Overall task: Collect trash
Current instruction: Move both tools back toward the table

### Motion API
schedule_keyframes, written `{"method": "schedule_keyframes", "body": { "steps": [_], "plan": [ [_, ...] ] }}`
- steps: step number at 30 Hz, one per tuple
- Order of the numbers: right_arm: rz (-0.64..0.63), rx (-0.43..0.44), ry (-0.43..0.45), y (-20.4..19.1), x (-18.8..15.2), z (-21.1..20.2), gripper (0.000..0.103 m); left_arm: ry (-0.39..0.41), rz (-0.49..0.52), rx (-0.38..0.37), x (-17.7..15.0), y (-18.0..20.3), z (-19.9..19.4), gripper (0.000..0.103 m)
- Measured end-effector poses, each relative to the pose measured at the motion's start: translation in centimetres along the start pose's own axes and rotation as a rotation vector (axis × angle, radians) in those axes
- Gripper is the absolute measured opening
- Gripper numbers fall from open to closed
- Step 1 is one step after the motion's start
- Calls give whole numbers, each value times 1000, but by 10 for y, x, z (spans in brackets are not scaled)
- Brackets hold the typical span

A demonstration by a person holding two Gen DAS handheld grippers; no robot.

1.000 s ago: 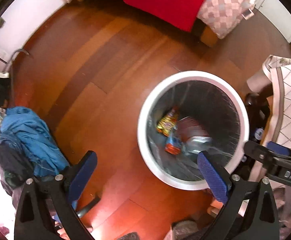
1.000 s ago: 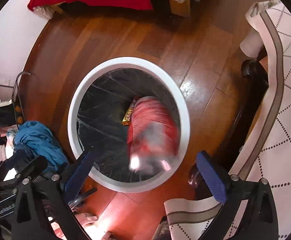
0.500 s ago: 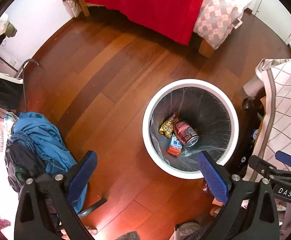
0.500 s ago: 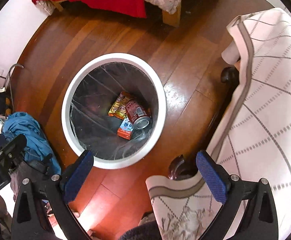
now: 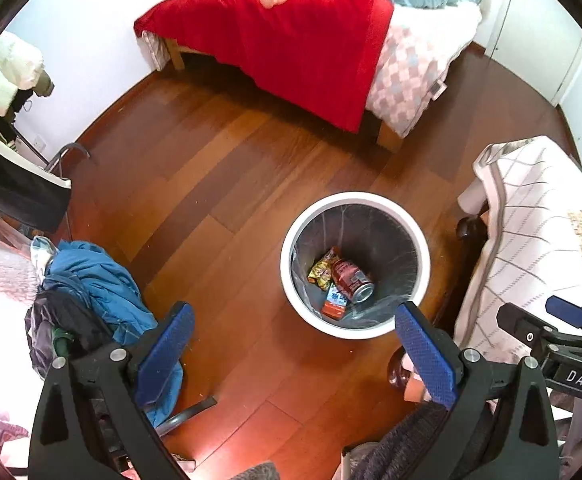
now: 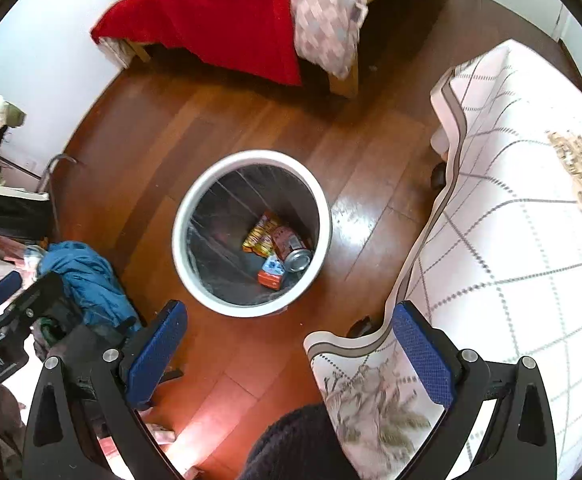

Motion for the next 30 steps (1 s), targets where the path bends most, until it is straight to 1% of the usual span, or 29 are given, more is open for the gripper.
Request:
{"method": "schedule_keyframes", "body": {
  "steps": [7,11,12,14,15,17,19,22,23,25,26,27,28,30],
  "plan": [
    [10,69,93,-4,3,-71,103,70,13,-23,7,13,-55,102],
    [66,141,151,4,3,-117,103,119,44,5,13,31,-89,102],
    [89,159,163,9,2,-128,103,129,48,-1,15,37,-96,102],
    [134,185,191,23,0,-151,103,155,56,-44,16,59,-108,102],
    [158,187,209,33,-3,-162,103,159,63,-57,16,67,-110,102],
    [193,173,236,54,-7,-181,103,167,99,-89,11,101,-111,102],
    [250,138,266,90,-17,-204,103,158,136,-121,3,134,-107,102],
    [340,23,283,160,-43,-229,103,130,212,-192,-18,199,-92,102],
    [363,-6,282,177,-50,-233,103,118,241,-216,-27,223,-86,102],
    [447,-110,268,240,-79,-249,103,93,298,-256,-44,270,-75,102],
    [471,-142,263,258,-89,-252,103,84,319,-274,-52,290,-72,102],
    [505,-192,258,285,-104,-259,103,66,357,-298,-63,321,-67,102],
    [555,-258,245,321,-124,-266,103,50,385,-315,-73,342,-63,102],
    [625,-331,231,373,-152,-273,103,21,444,-358,-93,388,-57,102]
  ]
}}
Point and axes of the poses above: each gripper's, at about its wrist camera, not at the fingertips, and z roughly the way its jaws point, y to its right, x to its top, the point moved 5 cm from there along z, roughly the way its jaws point, and after that the axes turned 12 degrees about y, right-handed, at the moved point
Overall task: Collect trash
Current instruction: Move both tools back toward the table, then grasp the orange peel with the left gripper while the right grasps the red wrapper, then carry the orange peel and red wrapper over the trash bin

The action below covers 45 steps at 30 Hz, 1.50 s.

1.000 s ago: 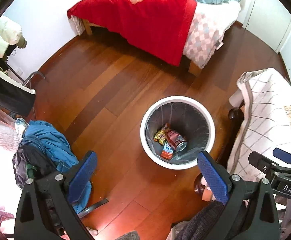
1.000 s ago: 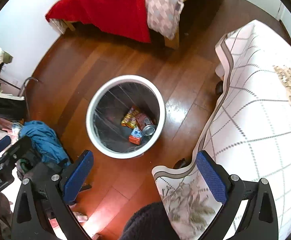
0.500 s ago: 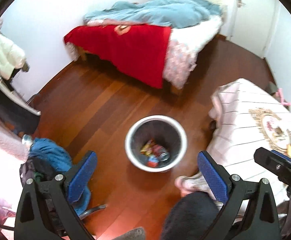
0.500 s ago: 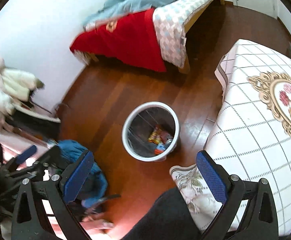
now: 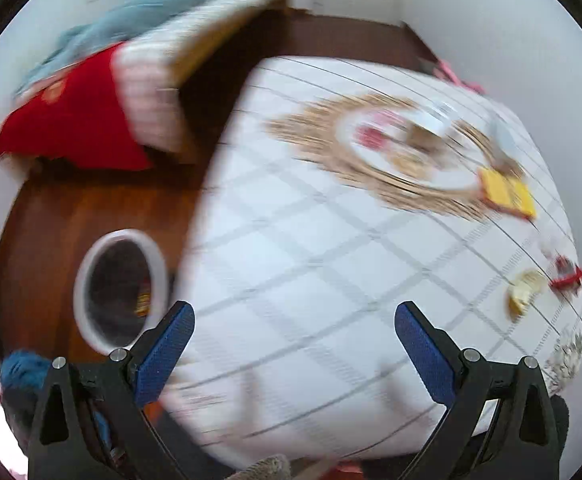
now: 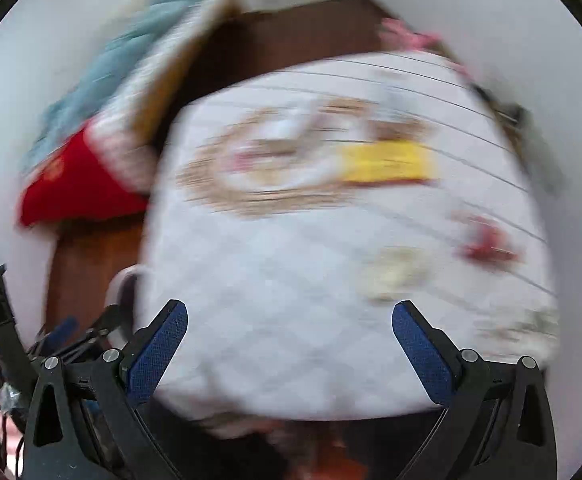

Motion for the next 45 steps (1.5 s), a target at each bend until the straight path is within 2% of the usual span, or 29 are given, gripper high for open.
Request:
{"method": "schedule_keyframes", "body": {
  "steps": [3,6,7,8,9,13,16,17,20,24,26,28,30,31,32,33,36,38,45],
  "plan": [
    [74,-87,-11,72,10,20,103,-49,72,-55,-4,50,25,102],
    [120,-104,-26,114,15,42,101,-88,144,-81,-11,90,43,102],
    [141,-95,-32,127,17,51,96,-93,159,-85,-12,98,48,102],
    [151,-87,-37,131,16,57,89,-100,173,-86,-14,103,51,102],
    [155,-82,-41,132,16,65,86,-107,185,-86,-15,108,53,102],
    [152,-50,-40,134,18,89,84,-112,198,-128,-16,123,50,102],
    [129,-50,-43,131,19,101,67,-82,206,-199,-13,137,34,101],
    [114,-51,-34,125,20,105,52,-73,210,-229,-12,144,29,101],
    [115,-34,-29,125,17,97,28,-61,254,-326,-11,176,20,101],
    [148,-34,-11,141,6,74,28,-93,336,-392,-16,213,31,100],
    [170,-38,-10,151,-4,64,28,-108,367,-398,-21,225,37,95],
    [188,-45,-8,158,-13,57,28,-124,394,-395,-25,236,45,85],
    [197,-52,-7,164,-19,55,28,-125,406,-376,-27,240,48,69],
    [202,-50,-12,166,-21,56,27,-114,411,-364,-26,240,49,69],
    [207,-49,-17,168,-23,57,26,-105,412,-360,-25,241,50,60],
    [208,-49,-18,168,-23,57,26,-97,414,-352,-25,242,48,47],
    [203,-44,-19,166,-25,59,26,-81,421,-331,-24,241,46,33],
    [198,-40,-19,164,-25,58,25,-68,409,-331,-24,235,39,29],
    [162,-3,7,140,-22,42,24,3,368,-298,-10,211,12,27]
  ]
}}
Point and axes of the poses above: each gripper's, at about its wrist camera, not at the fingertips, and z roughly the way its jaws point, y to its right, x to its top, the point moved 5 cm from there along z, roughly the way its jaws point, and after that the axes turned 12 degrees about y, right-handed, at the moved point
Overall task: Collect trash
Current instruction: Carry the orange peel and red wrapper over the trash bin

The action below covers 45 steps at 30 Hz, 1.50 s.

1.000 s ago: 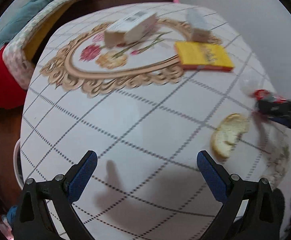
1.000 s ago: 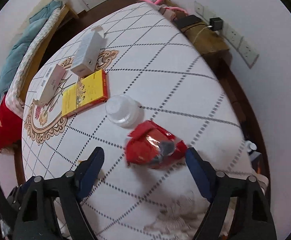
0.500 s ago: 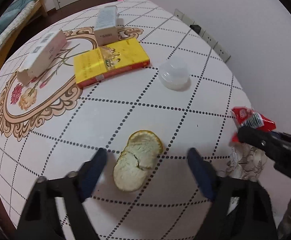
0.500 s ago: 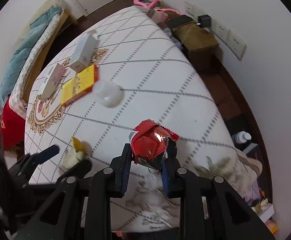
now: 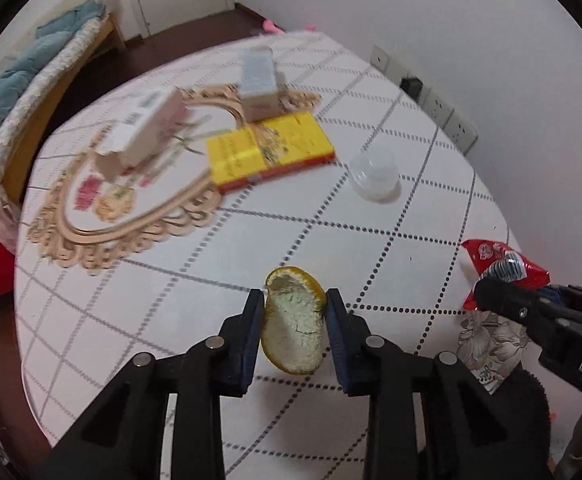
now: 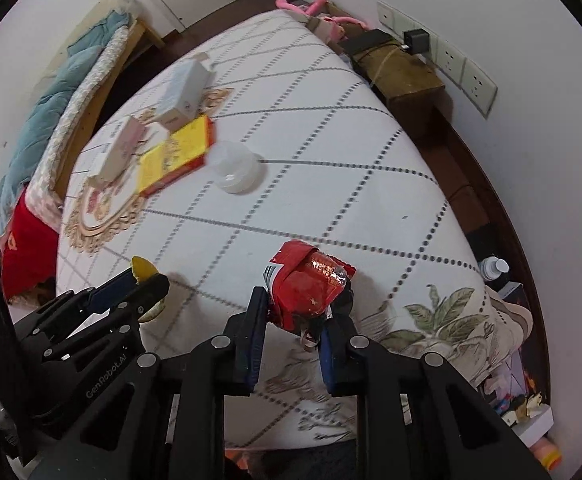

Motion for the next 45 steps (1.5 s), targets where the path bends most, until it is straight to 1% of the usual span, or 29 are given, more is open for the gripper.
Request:
{"method": "schedule_keyframes", "body": {
  "steps": [4,11,14,15,17,21,24,25,26,29,30,32,34,36,38,39,45],
  "plan": [
    [-32,32,31,-21,0,-20,24,63,-21,31,12,-15,-31,27],
    [-97,111,76,-71,7,-57,24,178,-113,92,25,-71,-106,27],
    [-141,156,99,-106,11,-74,24,221,-151,130,29,-104,-138,27],
    [-152,165,104,-116,12,-78,24,236,-168,149,29,-120,-151,27],
    [-189,202,120,-147,13,-89,24,257,-190,178,28,-144,-170,27],
    [-252,273,133,-209,9,-99,24,289,-235,256,17,-199,-204,27],
    [-299,324,126,-257,-1,-100,24,293,-283,307,0,-245,-222,27],
    [-325,348,115,-281,-7,-98,24,291,-294,321,-6,-257,-226,27],
    [-338,361,108,-295,-11,-95,24,288,-306,335,-12,-269,-230,27],
    [-403,415,67,-356,-34,-81,24,273,-347,391,-36,-312,-241,27],
    [-420,430,51,-373,-42,-75,24,265,-366,410,-47,-328,-244,27],
    [-452,448,24,-403,-58,-63,24,251,-394,436,-63,-350,-246,27],
    [-483,468,-18,-439,-78,-43,24,231,-435,462,-82,-378,-247,27],
    [-502,476,-53,-461,-94,-25,24,210,-478,487,-102,-404,-246,27],
    [-521,481,-98,-487,-113,-1,24,190,-514,502,-119,-424,-241,27],
    [-532,480,-125,-502,-125,13,24,174,-542,510,-132,-438,-236,27],
    [-581,465,-246,-547,-180,87,24,87,-649,524,-189,-490,-200,27]
  ]
}}
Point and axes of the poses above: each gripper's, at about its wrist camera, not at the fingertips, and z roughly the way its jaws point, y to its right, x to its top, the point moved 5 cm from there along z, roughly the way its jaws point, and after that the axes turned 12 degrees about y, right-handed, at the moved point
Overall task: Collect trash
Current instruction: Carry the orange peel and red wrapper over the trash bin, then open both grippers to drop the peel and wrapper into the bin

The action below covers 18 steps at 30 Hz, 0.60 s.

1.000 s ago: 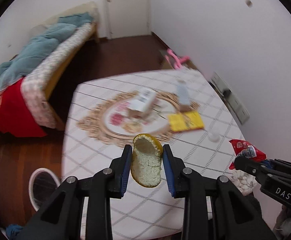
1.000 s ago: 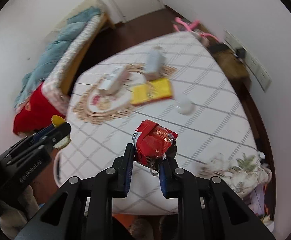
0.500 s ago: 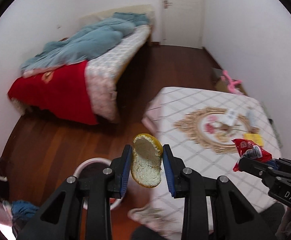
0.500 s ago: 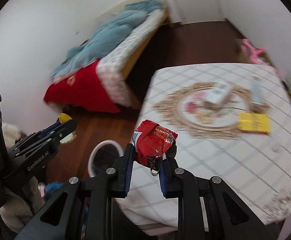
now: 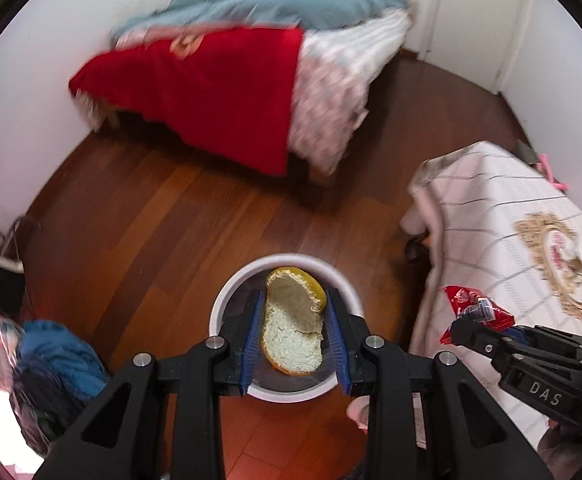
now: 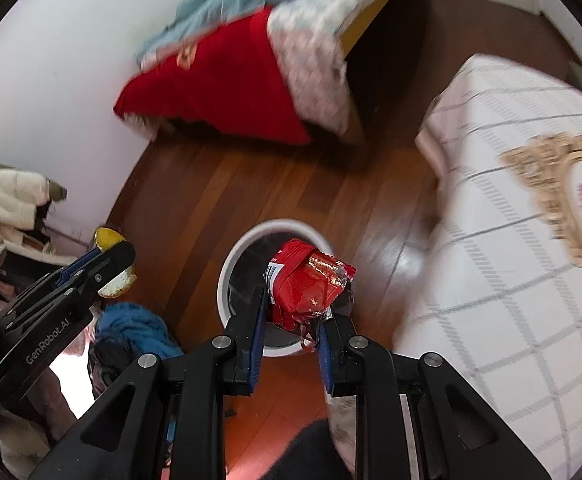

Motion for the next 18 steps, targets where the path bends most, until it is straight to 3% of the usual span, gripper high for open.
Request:
{"method": "schedule_keyframes", "body": {
  "steps": [7,18],
  "plan": [
    [-33,-17,-153,-6,-23,114,24,-128,-40,9,-42,-31,70,27],
    [-110,15,-279,-7,-41,200,25,-210,-127,21,-65,-55,103,29]
  ]
}}
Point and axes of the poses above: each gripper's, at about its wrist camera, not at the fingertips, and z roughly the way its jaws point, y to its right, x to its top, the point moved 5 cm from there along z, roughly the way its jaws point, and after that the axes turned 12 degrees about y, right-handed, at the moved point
